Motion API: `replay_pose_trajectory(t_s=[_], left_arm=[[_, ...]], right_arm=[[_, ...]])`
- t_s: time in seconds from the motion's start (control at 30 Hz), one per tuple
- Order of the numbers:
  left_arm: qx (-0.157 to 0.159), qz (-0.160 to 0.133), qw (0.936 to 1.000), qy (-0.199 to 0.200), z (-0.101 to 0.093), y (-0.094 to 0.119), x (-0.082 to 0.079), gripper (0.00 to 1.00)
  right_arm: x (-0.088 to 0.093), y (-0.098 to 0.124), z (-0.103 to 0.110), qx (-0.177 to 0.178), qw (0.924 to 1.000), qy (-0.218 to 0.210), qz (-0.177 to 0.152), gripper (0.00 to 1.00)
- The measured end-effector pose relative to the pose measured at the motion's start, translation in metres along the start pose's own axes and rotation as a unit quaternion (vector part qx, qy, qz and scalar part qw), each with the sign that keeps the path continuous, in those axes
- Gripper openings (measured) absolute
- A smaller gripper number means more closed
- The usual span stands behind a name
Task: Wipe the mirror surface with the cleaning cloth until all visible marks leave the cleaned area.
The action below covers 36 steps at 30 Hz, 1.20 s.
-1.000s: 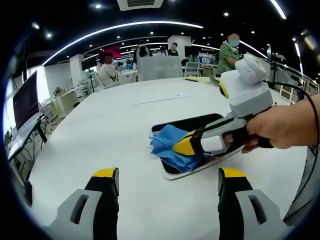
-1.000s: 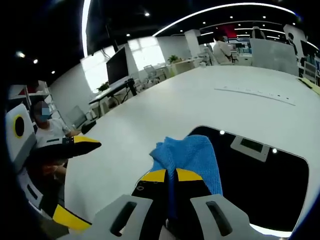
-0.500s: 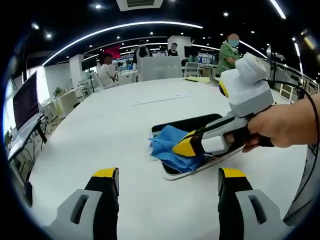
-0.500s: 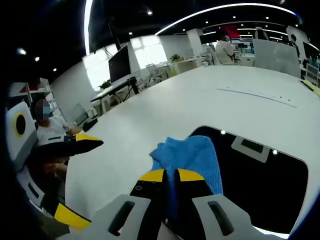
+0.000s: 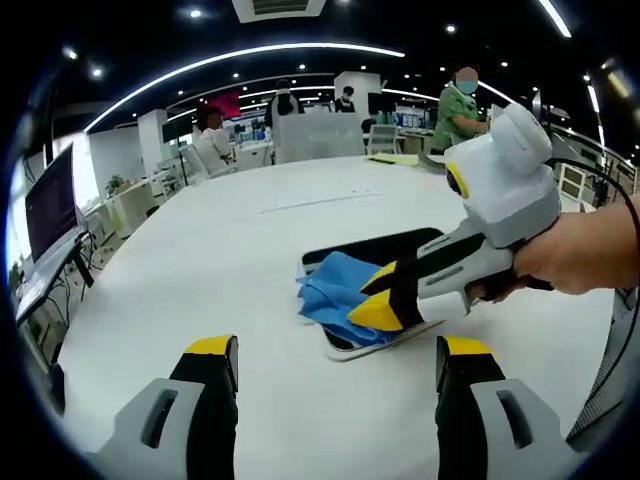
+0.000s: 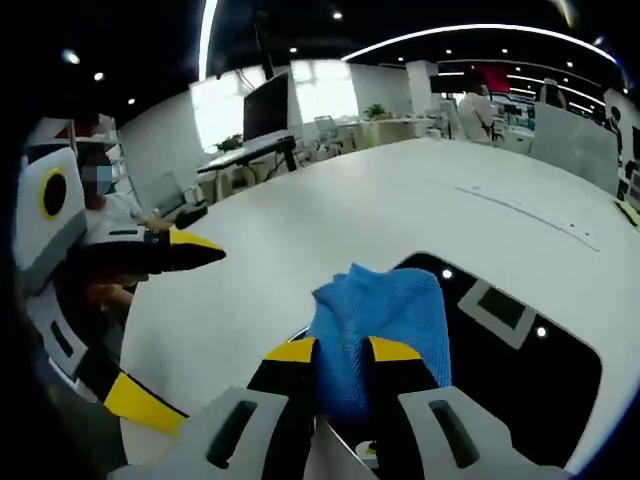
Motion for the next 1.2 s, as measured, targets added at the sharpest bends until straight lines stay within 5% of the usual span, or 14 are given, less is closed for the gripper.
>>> replay_pose_trajectory(t_s=[0.13,0.4,1.2], left_arm=[[0.001,0.0,1.0,-0.001,0.0,-0.002,0.0,0.81],[0.002,0.002,1.0,-0.003,-0.002,0.002,0.0,0.81],[0.001,0.002,1.0,-0.004,-0.004,0.008,-0.002,0.81]], right_arm=[[0.002,-0.001,-0.001,0.009,0.9997,0.021,0.001,0.11],[0.003,-0.003,-0.005,0.009,0.9999,-0.003,-0.007,0.02],[-0.005,0.011,-0.003,0.017,0.9957,-0.072,-0.055,0.01]])
Point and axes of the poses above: the point that each gripper's makers call its tool centre point, and the gripper's own axes: y roughly backward along the fingers, z roughly to its left, x roughly out of its underside, the point moved 6 cm from there along y, roughly backward along the fingers, and after that the axes turned 3 degrees about -y, right-handed, at the moved point
